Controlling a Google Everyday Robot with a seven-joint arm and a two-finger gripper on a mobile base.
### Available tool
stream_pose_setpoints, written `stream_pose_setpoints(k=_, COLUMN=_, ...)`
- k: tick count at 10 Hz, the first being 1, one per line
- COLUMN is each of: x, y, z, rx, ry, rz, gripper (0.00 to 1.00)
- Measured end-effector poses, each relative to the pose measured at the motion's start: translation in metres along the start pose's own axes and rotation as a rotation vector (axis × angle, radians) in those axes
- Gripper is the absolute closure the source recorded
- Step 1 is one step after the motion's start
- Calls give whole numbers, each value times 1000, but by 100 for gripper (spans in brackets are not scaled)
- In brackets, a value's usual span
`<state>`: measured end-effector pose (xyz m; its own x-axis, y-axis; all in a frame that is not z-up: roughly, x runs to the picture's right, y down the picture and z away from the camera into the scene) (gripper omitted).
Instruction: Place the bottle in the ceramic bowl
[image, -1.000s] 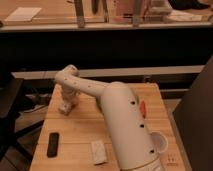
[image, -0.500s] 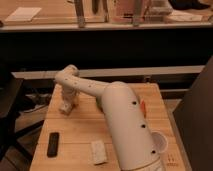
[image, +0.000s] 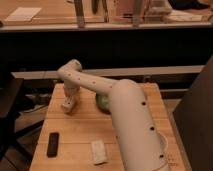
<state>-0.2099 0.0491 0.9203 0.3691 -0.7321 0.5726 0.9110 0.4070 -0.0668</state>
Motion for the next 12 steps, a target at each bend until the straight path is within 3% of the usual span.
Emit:
stream_pose_setpoints(k=3, x=20, y=27, z=-22, rx=24, ry=8, rz=38, gripper=96)
stream_pose_setpoints(k=6, x=27, y=37, z=-31, rx=43, ry=11, rz=62, gripper=96)
stream_pose_setpoints(k=12, x=64, y=111, z=-62, rx=82, ry=10, rz=155, gripper=96)
